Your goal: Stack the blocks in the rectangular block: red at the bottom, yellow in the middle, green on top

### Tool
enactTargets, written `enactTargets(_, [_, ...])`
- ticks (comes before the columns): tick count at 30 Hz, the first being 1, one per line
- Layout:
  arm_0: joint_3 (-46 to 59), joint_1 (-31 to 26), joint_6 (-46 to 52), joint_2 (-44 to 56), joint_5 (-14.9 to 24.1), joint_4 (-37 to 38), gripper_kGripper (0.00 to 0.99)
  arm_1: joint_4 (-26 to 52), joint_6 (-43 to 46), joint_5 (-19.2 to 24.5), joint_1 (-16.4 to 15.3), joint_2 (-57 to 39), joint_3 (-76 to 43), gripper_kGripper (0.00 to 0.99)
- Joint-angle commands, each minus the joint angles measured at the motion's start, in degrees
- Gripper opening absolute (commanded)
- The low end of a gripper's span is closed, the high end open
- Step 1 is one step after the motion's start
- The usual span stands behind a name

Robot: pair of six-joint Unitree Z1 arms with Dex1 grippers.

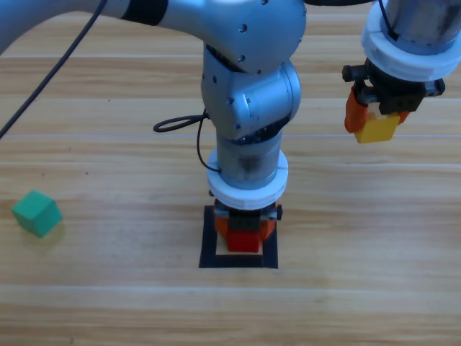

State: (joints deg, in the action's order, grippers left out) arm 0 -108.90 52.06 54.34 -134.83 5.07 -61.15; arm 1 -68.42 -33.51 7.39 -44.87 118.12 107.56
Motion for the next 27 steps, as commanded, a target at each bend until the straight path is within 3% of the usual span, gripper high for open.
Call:
enactTargets(1, [2.5,1.2,1.4,1.5,-0.2,0.9,0.989,0.3,-0.7,0.2,-1.2,2.3,-0.7,0.0])
enactTargets(19, [5.5,1.2,2.4,9.7,0.4,0.9,0.99,0.3,-1.6,0.4,-1.2,0.5,-0.7,0.0])
enactTargets(27, [10.5,-0.1,-0.2,22.7,3.4,0.2,0.99,0.3,-4.1,-1.9,-1.6,0.9,-0.2,0.0])
